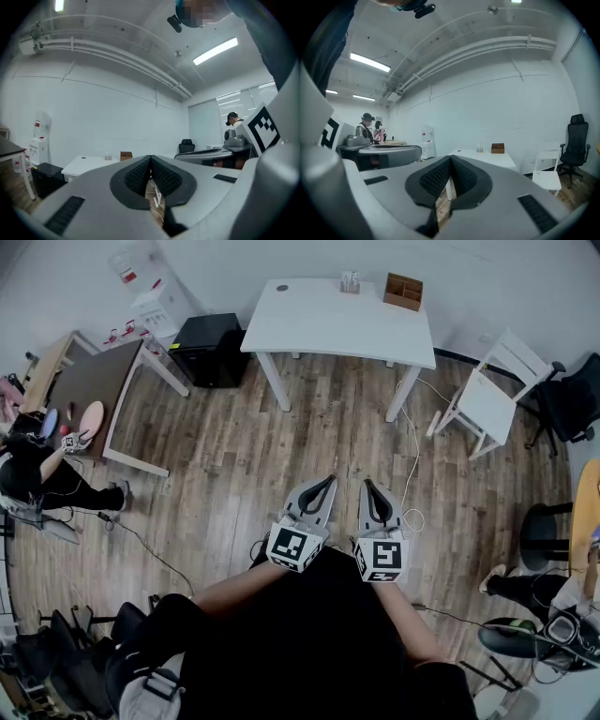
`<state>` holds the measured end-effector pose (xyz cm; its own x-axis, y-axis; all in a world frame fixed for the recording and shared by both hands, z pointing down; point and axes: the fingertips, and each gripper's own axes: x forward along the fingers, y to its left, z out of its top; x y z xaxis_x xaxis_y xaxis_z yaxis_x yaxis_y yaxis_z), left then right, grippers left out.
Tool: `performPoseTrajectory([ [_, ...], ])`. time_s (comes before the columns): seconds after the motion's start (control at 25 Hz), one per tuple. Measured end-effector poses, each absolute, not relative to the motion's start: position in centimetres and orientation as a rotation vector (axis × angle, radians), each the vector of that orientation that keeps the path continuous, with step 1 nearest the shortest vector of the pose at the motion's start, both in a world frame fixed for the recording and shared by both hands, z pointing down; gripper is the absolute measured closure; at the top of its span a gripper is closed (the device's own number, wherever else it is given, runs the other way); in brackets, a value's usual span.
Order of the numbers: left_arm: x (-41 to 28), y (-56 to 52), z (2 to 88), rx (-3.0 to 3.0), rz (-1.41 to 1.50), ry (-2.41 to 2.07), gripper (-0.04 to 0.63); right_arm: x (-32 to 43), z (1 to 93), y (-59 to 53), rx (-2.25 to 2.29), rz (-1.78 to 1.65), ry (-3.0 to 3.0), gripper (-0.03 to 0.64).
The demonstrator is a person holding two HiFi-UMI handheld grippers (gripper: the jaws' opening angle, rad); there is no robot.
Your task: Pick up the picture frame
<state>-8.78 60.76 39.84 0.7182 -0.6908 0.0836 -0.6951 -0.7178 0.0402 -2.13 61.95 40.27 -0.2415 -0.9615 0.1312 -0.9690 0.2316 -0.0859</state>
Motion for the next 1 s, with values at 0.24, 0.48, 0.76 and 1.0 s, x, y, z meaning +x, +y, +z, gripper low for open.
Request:
performPoseTrajectory([
  [0.24,-7.6,60.4,40.2,2.849,0.116,-1.124,0.581,-1.3,40.7,61.6,1.890,0.217,-2.420,0.584],
  [0.48,-7.1,58.5,41.7,2.780,0.094,-1.077,0.581,-1.1,42.5,61.4,1.890,0.306,-2.462,0.581],
  [0.76,-4.4,53.2,43.0,2.792,0.091,-1.001,0.581,2.6,44.2,56.7,1.988,0.378,-2.368,0.581],
  [1.0,-4.4,45.5,44.4,2.772,0.121,-1.000,0.581,2.5,45.9,48.6,1.952,0.415,-2.344,0.581],
])
